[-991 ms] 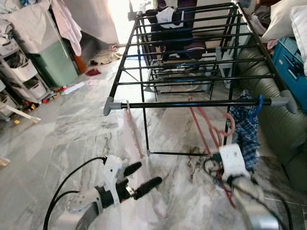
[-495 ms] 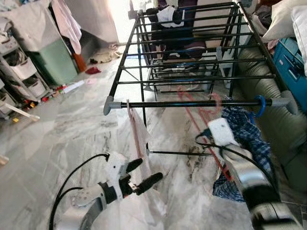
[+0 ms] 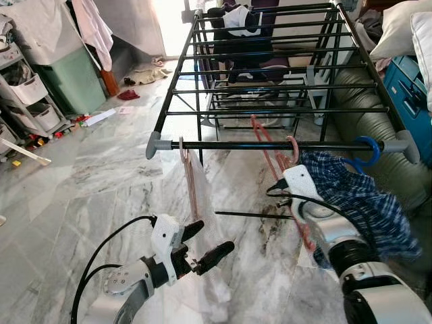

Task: Hang hanger

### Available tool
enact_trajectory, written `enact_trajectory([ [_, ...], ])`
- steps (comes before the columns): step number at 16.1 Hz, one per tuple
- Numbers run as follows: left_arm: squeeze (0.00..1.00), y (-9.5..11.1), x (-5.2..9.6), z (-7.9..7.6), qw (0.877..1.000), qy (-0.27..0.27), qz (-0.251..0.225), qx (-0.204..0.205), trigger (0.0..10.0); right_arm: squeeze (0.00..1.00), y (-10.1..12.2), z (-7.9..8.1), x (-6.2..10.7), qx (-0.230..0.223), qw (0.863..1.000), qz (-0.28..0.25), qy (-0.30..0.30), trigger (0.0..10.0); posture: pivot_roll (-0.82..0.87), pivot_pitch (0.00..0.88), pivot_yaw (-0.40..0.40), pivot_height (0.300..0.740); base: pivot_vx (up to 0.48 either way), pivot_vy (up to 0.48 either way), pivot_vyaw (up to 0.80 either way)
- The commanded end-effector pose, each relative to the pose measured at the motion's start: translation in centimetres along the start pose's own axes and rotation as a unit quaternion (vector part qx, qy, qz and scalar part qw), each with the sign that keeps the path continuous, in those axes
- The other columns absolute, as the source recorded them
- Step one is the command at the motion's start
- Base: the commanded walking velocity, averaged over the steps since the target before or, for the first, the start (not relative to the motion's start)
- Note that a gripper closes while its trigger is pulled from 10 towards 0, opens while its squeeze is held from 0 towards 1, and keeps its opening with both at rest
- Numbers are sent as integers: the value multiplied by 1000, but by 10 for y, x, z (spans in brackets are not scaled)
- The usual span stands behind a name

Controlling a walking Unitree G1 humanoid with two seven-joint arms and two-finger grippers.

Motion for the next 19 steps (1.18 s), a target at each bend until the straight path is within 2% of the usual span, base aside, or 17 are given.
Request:
enact_trajectory([
  [1,0,-1,4,2,1000,7,8,-5,10000,1000,4,8,-1,-13,1000,-10,9,10000,-121,0,77,740,0,0,0],
  [4,0,-1,1,3,1000,6,12,-6,10000,1000,10,18,1,-67,997,-39,11,10000,-132,0,86,740,0,0,0],
  [6,0,-1,0,3,1000,5,13,-5,10000,1000,12,17,3,-67,996,-54,4,10000,-132,0,86,740,0,0,0],
  [7,0,-1,0,3,1000,5,12,-5,10000,1000,21,15,8,-65,993,-94,1,10000,-136,0,89,740,0,0,0],
  [9,0,-1,0,3,1000,7,13,-4,10000,1000,24,8,12,-66,991,-111,-17,10000,-137,0,87,740,0,0,0],
  [14,0,-2,0,2,1000,8,14,-4,10000,1000,16,0,27,-54,988,-136,-45,10000,-139,0,88,740,0,0,0],
  [16,0,-2,1,2,1000,8,14,-4,10000,1000,9,-6,39,-56,985,-149,-65,10000,-142,0,92,740,0,0,0],
  [19,0,-5,1,1,1000,7,16,-2,10000,1000,-2,-5,56,-49,982,-167,-74,10000,-145,0,100,740,0,0,0],
])
Point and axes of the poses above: a point about 5 cm out from each wrist's last joint towards the gripper, its own x axis pointing back from the gripper into the wrist, its own y axis along the axis of the wrist's last joint, z = x × y, the point moved 3 cm from there along -x, pointing out of the wrist towards the gripper, and after that the axes turned 8 degrees about -x, right-handed, at the moved point
